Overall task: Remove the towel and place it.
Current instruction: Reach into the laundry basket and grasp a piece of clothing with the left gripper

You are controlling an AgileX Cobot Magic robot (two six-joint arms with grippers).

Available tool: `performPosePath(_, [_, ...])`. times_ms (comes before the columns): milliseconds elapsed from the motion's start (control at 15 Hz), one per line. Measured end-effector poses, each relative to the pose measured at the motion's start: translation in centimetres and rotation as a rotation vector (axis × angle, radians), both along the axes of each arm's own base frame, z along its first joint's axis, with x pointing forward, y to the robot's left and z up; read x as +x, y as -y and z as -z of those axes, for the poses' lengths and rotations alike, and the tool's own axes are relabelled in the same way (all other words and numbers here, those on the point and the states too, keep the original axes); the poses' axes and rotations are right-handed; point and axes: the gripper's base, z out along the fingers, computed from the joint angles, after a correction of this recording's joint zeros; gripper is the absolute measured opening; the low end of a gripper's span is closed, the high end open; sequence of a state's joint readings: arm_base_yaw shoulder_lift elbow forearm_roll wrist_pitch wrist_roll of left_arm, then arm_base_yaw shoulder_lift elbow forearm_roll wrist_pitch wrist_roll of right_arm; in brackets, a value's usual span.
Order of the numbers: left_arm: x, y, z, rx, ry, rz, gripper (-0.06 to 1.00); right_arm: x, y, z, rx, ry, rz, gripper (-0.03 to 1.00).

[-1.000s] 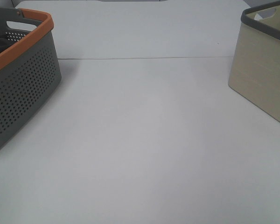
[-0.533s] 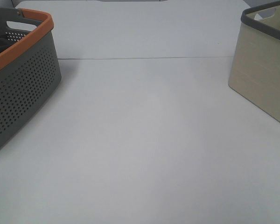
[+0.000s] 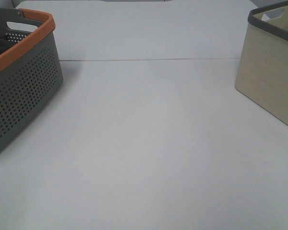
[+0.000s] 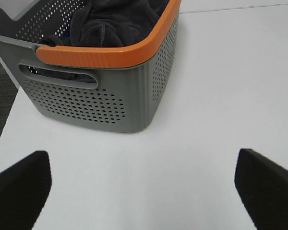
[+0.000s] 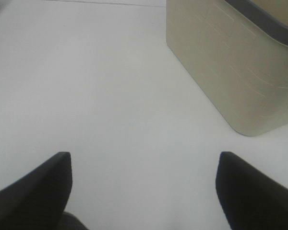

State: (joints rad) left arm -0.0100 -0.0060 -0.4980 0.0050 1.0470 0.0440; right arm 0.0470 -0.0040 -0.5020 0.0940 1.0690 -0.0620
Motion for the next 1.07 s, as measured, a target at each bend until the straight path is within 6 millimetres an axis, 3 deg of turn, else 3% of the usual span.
performPosePath(1067, [-0.01,0.35,0.00,-0.036,0.000,0.025,0.98,0.00,0.00,0.00,0.000,0.000,0.000,0.73])
